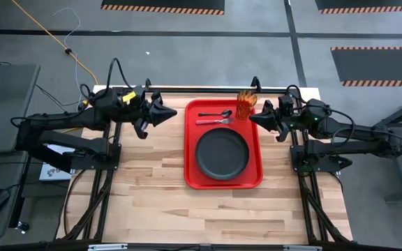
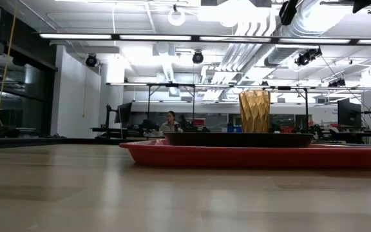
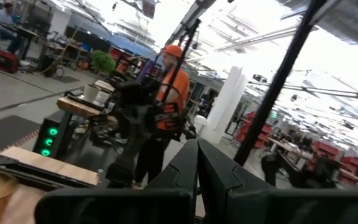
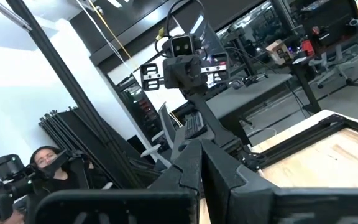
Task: Pick and place plate/cup/fork/spoon on tray
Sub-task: Return to Home Position
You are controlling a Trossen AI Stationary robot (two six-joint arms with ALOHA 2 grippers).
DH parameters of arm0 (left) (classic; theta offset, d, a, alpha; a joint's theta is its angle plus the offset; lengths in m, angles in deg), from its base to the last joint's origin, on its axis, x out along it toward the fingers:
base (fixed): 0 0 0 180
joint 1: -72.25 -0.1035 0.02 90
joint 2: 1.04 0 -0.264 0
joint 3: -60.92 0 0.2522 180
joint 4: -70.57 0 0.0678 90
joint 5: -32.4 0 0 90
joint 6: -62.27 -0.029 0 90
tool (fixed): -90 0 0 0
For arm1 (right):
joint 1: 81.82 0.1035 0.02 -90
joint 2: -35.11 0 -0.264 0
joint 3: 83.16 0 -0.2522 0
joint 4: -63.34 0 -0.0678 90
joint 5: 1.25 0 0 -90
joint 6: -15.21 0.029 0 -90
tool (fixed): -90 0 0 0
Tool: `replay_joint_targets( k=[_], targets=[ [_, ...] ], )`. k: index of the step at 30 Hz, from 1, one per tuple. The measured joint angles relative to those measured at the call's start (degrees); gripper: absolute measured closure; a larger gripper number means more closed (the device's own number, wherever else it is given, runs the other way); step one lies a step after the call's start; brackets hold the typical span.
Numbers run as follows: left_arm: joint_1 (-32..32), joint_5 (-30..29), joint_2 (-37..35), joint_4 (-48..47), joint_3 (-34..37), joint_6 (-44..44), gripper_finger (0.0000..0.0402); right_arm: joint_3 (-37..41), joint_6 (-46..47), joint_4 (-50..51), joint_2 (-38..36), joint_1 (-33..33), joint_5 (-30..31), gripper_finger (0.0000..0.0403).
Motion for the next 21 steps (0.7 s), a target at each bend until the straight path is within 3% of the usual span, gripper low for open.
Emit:
replay_joint_targets(
  k=[10,21],
  targets=[
    [10.3,-12.3,-3.5,5.1,8.1,-3.0,0.0401,0.0,0.0,0.0,0.0,0.0,-1.6,0.0402],
    [10.8,-12.8,-16.3,2.8,15.3,-7.5,0.0401,0.0,1.2,0.1,0.0,0.0,-1.8,0.0402]
  ],
)
